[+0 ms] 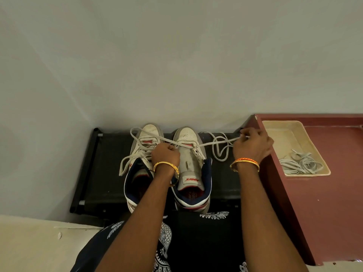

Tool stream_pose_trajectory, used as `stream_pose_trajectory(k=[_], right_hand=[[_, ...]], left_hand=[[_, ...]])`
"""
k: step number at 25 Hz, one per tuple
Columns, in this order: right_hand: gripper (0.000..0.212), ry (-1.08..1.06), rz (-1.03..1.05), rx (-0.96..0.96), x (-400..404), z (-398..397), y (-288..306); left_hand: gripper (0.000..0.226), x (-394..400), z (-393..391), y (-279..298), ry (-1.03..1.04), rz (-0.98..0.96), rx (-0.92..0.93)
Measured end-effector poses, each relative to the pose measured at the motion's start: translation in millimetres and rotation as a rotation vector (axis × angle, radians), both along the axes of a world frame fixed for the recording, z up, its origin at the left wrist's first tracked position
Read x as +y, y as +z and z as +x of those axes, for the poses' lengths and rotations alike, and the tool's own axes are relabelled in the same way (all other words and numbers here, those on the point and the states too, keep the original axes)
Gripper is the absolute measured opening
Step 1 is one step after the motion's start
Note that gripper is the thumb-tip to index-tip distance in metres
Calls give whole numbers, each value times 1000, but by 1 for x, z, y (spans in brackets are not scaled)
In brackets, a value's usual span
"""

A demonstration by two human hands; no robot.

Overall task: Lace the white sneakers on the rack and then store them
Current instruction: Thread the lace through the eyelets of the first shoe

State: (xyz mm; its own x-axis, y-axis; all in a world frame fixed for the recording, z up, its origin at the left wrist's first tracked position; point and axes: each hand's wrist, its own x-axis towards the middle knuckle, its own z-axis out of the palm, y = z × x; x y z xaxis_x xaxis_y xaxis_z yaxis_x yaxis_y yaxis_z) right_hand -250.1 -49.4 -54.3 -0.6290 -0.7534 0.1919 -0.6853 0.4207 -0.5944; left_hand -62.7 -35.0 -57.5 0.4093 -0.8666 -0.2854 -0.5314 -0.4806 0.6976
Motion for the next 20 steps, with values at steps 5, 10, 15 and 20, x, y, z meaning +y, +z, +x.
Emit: stream_pose_trajectory(k=[5,10,15,20], right_hand=[[24,619,410,-92,-15,47,-14],[11,550,403,-52,-19,58,-22],[17,221,216,-76,-8,9,-7],[19,-36,109,-35,-1,-7,-5]], left_hand=[[31,-3,4,-6,-110,57,55],[31,-4,6,-8,-200,43,-105],[31,-1,4,-7,-97,9,-36],[35,-1,2,-6,-41,-15,36]])
